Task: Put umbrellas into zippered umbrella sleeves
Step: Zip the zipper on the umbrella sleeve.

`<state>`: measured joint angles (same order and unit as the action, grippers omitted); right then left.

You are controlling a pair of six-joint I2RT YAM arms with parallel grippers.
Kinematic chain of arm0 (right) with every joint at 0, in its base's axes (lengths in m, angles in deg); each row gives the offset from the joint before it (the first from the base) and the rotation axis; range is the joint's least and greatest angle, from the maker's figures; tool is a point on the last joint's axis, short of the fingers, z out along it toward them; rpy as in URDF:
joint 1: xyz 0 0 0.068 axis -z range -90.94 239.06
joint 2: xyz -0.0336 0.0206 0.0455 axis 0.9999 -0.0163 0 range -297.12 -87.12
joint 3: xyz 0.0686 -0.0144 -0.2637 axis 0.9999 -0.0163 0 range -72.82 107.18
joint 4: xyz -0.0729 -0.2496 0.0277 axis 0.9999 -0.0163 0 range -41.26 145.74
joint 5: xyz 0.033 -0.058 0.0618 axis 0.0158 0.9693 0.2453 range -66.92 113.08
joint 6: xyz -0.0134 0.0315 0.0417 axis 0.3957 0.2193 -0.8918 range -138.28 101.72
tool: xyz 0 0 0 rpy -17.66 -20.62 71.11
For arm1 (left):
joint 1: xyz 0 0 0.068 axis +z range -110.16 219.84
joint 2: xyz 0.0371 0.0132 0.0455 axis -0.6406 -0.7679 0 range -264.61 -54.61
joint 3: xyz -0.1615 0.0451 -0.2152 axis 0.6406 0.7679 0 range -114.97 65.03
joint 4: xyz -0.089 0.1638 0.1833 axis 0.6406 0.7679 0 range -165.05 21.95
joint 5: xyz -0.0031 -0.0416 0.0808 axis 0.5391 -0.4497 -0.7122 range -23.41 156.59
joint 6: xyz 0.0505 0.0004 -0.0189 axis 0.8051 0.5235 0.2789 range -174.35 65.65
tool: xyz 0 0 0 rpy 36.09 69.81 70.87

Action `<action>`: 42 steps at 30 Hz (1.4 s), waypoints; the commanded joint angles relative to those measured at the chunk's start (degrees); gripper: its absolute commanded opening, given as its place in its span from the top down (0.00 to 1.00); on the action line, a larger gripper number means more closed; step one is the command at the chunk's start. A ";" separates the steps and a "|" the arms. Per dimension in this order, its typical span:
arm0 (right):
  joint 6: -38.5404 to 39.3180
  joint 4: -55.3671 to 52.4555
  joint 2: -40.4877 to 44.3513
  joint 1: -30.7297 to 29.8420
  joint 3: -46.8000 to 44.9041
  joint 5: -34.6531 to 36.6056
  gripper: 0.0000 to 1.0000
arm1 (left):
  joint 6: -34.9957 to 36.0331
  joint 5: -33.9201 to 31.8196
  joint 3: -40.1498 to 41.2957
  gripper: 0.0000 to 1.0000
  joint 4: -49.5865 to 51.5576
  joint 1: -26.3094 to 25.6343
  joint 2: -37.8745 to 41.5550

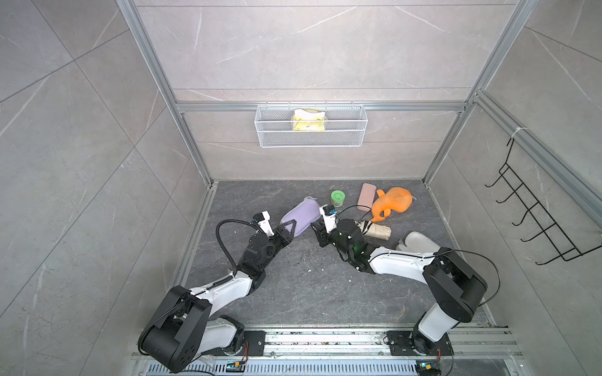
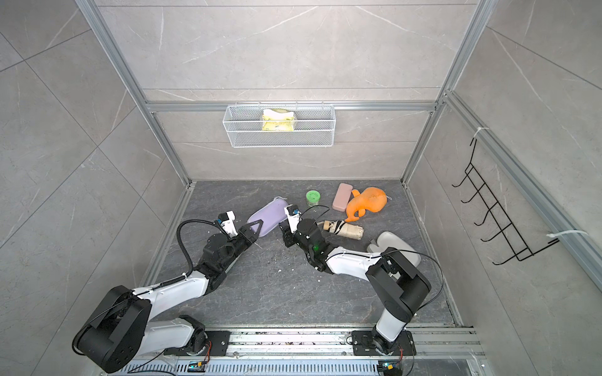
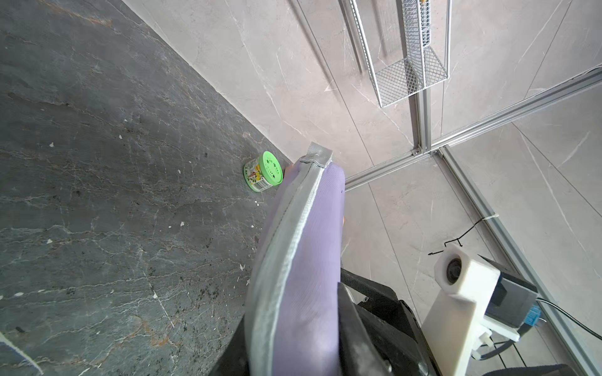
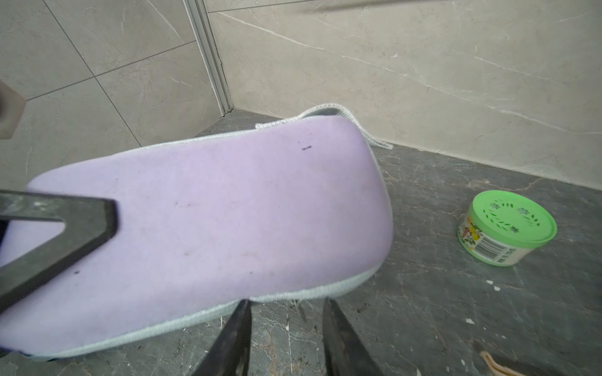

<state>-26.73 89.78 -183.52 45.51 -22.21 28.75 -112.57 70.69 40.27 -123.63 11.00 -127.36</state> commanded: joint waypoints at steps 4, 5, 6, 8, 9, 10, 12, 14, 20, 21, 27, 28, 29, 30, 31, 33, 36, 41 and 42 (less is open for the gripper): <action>0.99 0.49 -2.19 -0.11 2.56 3.30 0.65 | 1.31 1.73 -3.12 1.00 -6.88 -0.60 2.63; 1.06 0.41 -2.34 -0.13 2.72 3.24 0.65 | 1.18 1.68 -3.11 1.00 -7.01 -0.65 2.49; 0.98 0.12 -2.47 -0.13 2.83 3.12 0.66 | 1.13 1.65 -3.21 1.00 -7.14 -0.65 2.44; 0.72 0.22 -2.40 -0.18 2.22 2.88 0.65 | 1.09 1.59 -3.23 1.00 -7.15 -0.62 2.42; 0.63 0.28 -2.14 -0.14 1.52 2.90 0.65 | 1.09 1.59 -3.24 1.00 -7.21 -0.61 2.44; 0.47 0.49 -1.83 -0.15 0.75 3.19 0.65 | 1.17 1.60 -3.22 1.00 -7.10 -0.61 2.53; 0.10 1.20 -1.75 -0.13 -0.24 3.64 0.64 | 1.17 1.49 -3.32 1.00 -6.93 -0.60 2.45; 0.40 0.98 -2.03 -0.17 0.24 3.47 0.64 | 0.96 1.66 -3.31 1.00 -7.27 -0.69 2.16; 0.46 1.19 -3.76 -0.13 3.15 2.93 0.65 | 0.82 1.48 -3.12 1.00 -7.50 -1.02 1.90; 0.45 1.12 -3.96 -0.09 3.70 2.88 0.65 | 0.87 1.37 -3.04 1.00 -7.50 -1.02 2.00; 1.17 1.55 -3.08 -0.13 4.15 2.99 0.75 | 1.37 0.85 -2.42 1.00 -5.54 -1.13 3.43; 1.42 1.55 -2.70 -0.16 4.06 2.84 0.78 | 1.40 0.67 -2.32 1.00 -5.05 -1.08 3.79; 1.85 1.35 -2.37 -0.17 3.92 2.69 0.81 | 1.60 0.58 -2.32 1.00 -4.73 -1.06 4.14; 2.24 1.08 -2.15 -0.13 3.92 2.61 0.84 | 1.71 0.63 -2.22 1.00 -4.31 -1.10 4.55; 2.80 0.78 -1.92 -0.13 3.82 2.50 0.87 | 1.91 0.72 -2.21 1.00 -3.87 -1.06 4.91; 4.31 0.54 -1.75 -0.07 3.40 2.45 0.92 | 2.40 1.07 -2.41 1.00 -2.03 -0.97 5.95; 5.90 0.41 -0.94 1.32 1.83 3.03 0.99 | 3.60 3.06 -4.05 1.00 5.78 0.47 8.98; 7.31 -0.38 1.54 6.47 -0.07 1.31 1.00 | 5.98 12.28 -7.08 1.00 21.59 5.89 13.56; 8.02 -0.99 1.78 7.32 0.10 0.45 1.00 | 6.02 14.32 -7.23 1.00 23.26 7.16 13.98</action>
<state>-20.94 89.76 -184.41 49.65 -21.62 28.69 -109.57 79.04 36.25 -105.22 15.10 -116.45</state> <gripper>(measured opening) 0.042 0.259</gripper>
